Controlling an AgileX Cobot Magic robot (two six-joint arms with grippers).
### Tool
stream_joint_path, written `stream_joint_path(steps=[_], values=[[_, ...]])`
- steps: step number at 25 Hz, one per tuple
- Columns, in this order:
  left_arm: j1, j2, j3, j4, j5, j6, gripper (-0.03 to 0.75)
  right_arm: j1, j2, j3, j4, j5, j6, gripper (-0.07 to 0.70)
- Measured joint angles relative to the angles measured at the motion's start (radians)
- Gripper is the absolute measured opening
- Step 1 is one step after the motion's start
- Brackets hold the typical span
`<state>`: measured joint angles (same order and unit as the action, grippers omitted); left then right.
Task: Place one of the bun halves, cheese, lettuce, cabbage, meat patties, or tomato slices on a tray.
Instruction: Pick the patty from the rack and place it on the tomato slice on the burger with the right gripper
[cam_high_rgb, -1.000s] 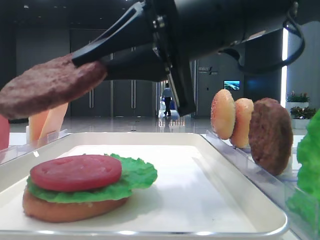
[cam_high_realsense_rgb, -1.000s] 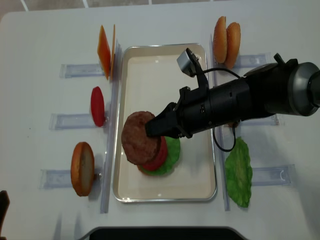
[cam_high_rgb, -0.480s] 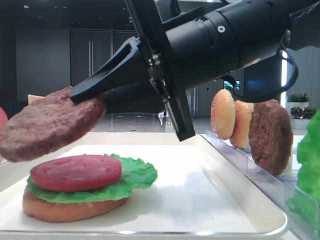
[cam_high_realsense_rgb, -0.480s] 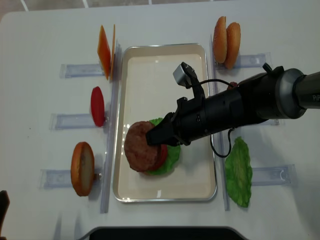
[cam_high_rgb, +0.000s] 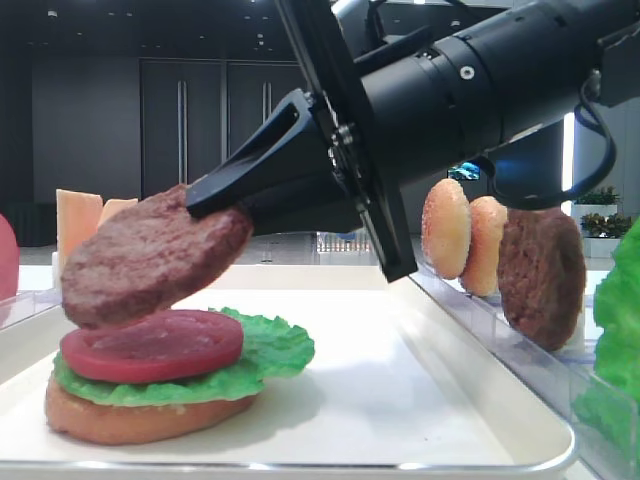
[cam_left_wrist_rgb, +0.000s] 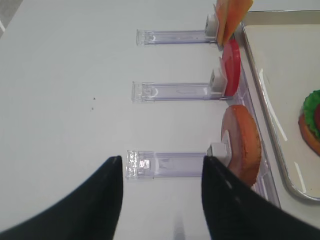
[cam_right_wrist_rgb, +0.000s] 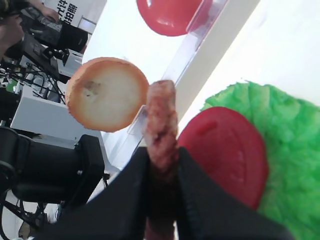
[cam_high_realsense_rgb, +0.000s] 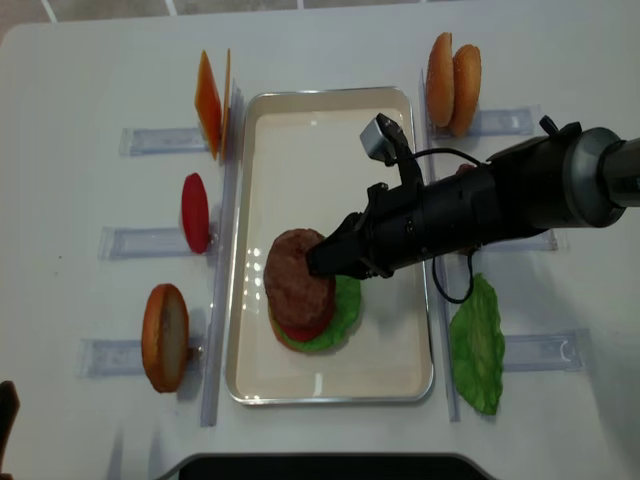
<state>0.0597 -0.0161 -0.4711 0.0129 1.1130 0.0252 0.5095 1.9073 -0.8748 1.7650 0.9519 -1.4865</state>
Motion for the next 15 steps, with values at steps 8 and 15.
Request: stream_joint_path(steps=[8, 15], values=[[0.000, 0.000, 0.000, 0.000, 0.000, 0.000, 0.391, -0.001, 0.000, 0.000, -0.001, -0.009, -0.003, 0.097], [0.000, 0.000, 0.000, 0.000, 0.000, 0.000, 0.391, -0.001, 0.000, 0.004, -0.001, -0.011, -0.003, 0.097]])
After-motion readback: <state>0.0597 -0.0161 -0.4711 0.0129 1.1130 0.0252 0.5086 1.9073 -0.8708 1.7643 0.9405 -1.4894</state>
